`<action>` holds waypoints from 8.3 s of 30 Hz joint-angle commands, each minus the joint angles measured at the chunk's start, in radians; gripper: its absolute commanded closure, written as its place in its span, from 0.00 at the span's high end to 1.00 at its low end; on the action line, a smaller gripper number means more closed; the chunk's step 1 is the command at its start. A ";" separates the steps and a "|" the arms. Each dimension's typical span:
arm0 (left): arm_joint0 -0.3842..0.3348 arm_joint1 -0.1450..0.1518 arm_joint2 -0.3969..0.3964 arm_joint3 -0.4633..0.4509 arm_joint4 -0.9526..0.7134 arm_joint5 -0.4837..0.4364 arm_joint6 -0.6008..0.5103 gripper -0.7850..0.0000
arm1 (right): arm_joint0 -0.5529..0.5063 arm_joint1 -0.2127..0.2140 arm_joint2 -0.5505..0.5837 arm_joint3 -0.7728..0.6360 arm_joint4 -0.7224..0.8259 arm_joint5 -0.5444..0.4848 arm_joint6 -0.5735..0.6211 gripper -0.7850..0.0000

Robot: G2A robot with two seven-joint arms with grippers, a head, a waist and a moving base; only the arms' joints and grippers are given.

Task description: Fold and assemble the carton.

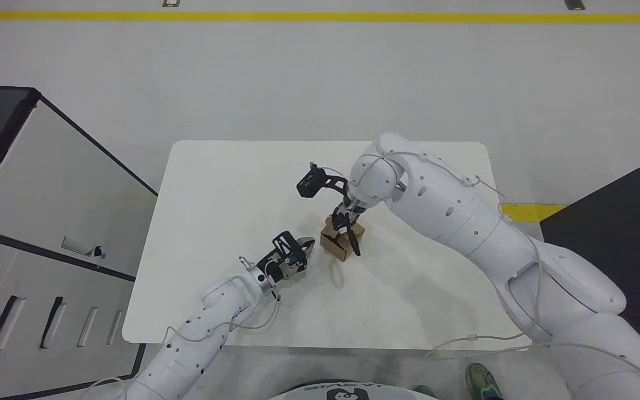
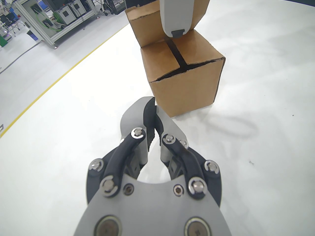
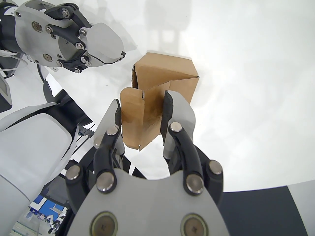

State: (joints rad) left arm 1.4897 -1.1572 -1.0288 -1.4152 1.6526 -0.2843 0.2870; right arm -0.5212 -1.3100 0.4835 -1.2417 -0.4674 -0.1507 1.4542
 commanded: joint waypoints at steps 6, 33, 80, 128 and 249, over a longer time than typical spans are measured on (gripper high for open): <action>0.000 0.000 0.000 0.000 0.000 0.000 0.000 0.00 | -0.003 0.010 0.037 -0.004 0.026 -0.007 0.012 0.52; 0.000 0.000 0.000 0.000 0.000 0.000 0.000 0.00 | -0.034 0.027 0.080 -0.031 0.092 -0.033 0.063 0.41; 0.000 0.000 0.000 0.000 0.000 0.000 0.000 0.00 | 0.008 -0.020 -0.028 -0.030 -0.028 -0.055 0.067 0.11; 0.000 0.000 0.000 0.000 0.000 0.000 0.000 0.00 | -0.008 -0.063 -0.084 -0.025 -0.198 -0.028 0.078 0.15; 0.000 0.000 0.000 0.000 0.000 0.000 0.000 0.48 | -0.770 0.184 1.000 -0.287 0.717 -0.333 -0.118 1.00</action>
State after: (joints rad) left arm 1.4897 -1.1572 -1.0288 -1.4152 1.6526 -0.2843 0.2870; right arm -1.2910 -1.1260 1.4839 -1.5283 0.2498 -0.4842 1.3361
